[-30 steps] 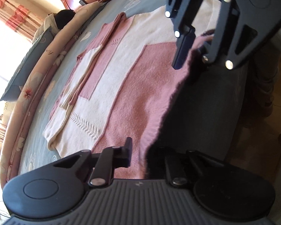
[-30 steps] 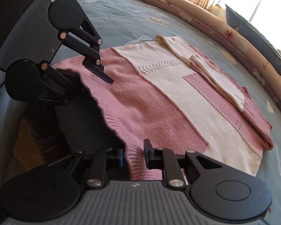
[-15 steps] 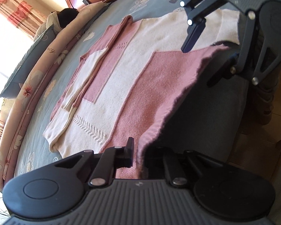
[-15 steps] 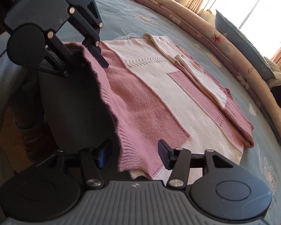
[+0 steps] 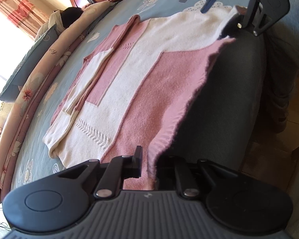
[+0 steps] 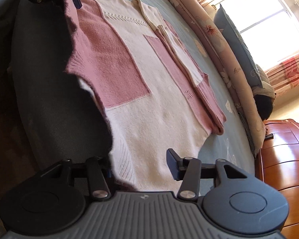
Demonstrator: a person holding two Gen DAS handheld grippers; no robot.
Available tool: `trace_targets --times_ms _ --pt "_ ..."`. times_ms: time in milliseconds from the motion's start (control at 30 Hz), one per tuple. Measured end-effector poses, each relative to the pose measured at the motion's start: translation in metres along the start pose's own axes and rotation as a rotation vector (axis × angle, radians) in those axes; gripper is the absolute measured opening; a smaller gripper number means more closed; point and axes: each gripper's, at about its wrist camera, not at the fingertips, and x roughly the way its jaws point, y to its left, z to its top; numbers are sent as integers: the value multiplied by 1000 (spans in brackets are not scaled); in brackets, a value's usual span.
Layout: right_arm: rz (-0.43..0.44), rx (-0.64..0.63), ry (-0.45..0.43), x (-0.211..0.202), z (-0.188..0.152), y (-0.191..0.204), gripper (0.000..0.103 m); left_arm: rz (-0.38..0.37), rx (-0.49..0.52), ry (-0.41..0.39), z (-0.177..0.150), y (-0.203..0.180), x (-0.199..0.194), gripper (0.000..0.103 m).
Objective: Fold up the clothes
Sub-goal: 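Lift the hem with both grippers and fold it over the chest toward the collar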
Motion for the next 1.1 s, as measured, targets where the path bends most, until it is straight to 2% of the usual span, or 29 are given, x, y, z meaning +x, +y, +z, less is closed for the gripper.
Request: trace_targets --times_ms 33,67,133,233,367,467,567,867,1100 --pt "19 2 1 0 0 0 32 0 4 5 -2 -1 0 17" --pt "36 2 5 1 0 0 30 0 9 11 -4 -3 0 18" --pt "60 -4 13 3 0 2 19 6 26 17 -9 -7 -2 18" --pt "71 -5 22 3 0 2 18 12 42 39 -19 -10 -2 18" --pt "80 1 24 3 -1 -1 18 31 13 60 -31 -5 -4 18" --pt "87 0 19 1 -1 -1 16 46 35 77 -36 -5 -7 10" --pt "89 -16 16 -2 1 -2 14 35 62 83 -36 -4 -9 6" --pt "144 -37 15 -7 8 -19 13 -5 162 90 -33 6 -14 5" --pt "124 -50 -5 -8 23 -45 12 29 180 63 -21 32 -17 5"
